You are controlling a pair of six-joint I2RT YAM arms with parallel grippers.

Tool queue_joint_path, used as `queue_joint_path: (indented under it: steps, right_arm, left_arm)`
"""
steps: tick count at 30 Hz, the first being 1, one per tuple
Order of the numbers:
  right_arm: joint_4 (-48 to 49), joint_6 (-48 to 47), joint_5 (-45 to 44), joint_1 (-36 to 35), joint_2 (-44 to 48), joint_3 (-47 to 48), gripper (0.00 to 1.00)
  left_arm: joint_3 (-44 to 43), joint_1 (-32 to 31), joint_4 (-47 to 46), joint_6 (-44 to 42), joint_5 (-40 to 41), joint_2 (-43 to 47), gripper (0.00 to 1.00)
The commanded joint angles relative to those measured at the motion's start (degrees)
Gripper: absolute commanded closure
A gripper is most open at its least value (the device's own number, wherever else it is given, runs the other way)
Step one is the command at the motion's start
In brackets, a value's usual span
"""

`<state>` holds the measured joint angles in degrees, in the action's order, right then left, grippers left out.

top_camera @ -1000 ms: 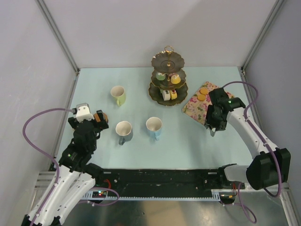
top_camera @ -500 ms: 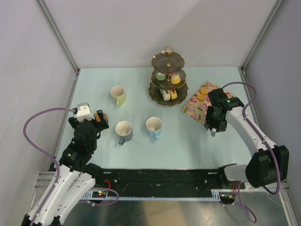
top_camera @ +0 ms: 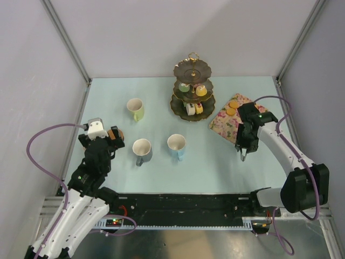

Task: Serve the afternoon tea

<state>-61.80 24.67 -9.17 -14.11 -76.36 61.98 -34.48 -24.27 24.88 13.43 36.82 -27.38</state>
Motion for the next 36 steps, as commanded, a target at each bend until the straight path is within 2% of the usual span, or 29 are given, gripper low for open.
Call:
queue_joint_path:
  steps: [1,10,15,26,36]
  right_arm:
    - [0.3,-0.9,0.3,0.0,0.9,0.7,0.60]
    - [-2.0,-1.5,-4.7,-4.2,2.4,8.6,0.64]
    - [-2.0,-3.0,-8.3,-10.3,1.8,16.3,0.64]
    - [-0.3,-6.0,-7.7,-17.4,-7.9,35.3,0.64]
    - [1.6,-7.5,-4.2,-20.8,-16.7,44.1,0.64]
  left_arm:
    - [0.2,-0.3,-1.6,-1.0,-0.1,0.0,0.02]
    - [0.2,-0.4,-1.7,-1.0,-0.2,0.2,0.02]
    - [0.2,-0.3,-1.6,-1.0,-0.2,0.5,0.02]
    - [0.2,-0.4,-1.7,-1.0,0.0,1.3,0.02]
    - [0.2,-0.3,-1.6,-1.0,0.3,1.8,0.02]
